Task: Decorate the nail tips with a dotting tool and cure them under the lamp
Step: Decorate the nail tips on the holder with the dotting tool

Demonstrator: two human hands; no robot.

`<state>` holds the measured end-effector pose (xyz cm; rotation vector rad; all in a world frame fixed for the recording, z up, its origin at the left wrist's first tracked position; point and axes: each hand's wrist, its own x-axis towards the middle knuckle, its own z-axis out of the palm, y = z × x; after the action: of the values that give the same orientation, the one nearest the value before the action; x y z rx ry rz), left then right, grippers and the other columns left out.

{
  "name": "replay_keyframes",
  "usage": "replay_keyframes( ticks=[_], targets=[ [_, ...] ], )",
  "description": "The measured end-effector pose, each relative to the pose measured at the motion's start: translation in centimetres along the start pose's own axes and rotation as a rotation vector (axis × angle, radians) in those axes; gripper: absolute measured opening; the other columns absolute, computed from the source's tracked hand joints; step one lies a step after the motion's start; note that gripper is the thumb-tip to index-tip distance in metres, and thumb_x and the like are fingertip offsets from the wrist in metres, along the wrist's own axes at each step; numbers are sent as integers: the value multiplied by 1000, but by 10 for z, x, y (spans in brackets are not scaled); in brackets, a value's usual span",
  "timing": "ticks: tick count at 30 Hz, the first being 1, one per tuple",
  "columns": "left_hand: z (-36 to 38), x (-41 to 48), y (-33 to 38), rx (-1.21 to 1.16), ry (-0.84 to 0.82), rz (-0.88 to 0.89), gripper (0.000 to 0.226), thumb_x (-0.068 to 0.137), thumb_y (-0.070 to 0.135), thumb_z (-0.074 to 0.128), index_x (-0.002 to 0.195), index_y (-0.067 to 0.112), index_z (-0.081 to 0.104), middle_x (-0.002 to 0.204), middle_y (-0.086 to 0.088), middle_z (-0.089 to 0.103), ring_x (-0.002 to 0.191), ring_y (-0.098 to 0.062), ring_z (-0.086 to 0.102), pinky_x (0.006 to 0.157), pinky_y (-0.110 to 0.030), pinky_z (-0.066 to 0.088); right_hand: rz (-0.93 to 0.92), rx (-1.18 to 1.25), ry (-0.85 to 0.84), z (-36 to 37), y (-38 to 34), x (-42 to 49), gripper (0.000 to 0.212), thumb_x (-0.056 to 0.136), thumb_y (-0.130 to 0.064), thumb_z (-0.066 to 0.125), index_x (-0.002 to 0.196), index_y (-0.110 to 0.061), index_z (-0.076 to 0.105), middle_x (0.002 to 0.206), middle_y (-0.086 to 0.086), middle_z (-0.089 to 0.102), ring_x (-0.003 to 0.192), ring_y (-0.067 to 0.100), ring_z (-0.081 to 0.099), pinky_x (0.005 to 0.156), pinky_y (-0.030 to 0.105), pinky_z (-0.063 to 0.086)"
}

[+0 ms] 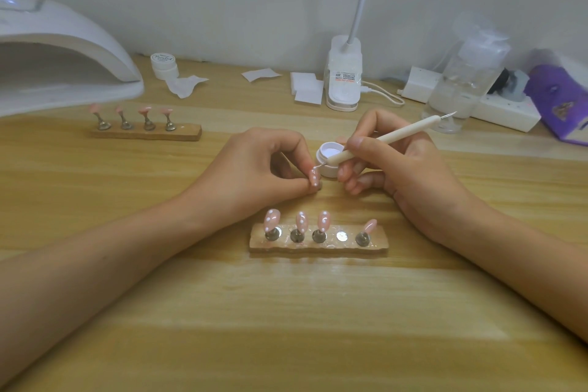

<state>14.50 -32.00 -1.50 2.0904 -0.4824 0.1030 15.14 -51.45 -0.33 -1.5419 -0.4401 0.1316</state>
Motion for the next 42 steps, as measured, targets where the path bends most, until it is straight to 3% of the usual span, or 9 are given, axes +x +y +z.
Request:
replay_keyframes(
  ticks=[23, 32, 42],
  targets=[
    [-1, 0, -1, -3, -6, -6, 21, 74, 12, 82, 68, 25, 68, 74, 13, 73, 63, 3, 64, 62, -8, 44, -66, 73, 18, -1, -2, 0, 18, 90, -17, 57, 73, -18, 53, 67, 6, 67, 62, 18, 63, 55, 25, 51],
    [1, 1, 1, -19, 7, -44, 18, 74, 12, 82, 68, 22, 69, 56, 23, 63, 54, 8, 58, 55, -3, 38, -2, 31, 2, 0, -2, 0, 22, 84, -12, 57, 63, -20, 56, 64, 12, 65, 57, 19, 62, 52, 25, 51],
    [0, 1, 1, -14, -4, -38, 15, 75, 12, 82, 71, 20, 70, 59, 22, 65, 57, 7, 60, 57, -4, 39, 17, -15, -24, 1, -2, 0, 23, 83, -10, 57, 62, -20, 56, 62, 12, 65, 55, 19, 61, 51, 25, 51]
  ],
)
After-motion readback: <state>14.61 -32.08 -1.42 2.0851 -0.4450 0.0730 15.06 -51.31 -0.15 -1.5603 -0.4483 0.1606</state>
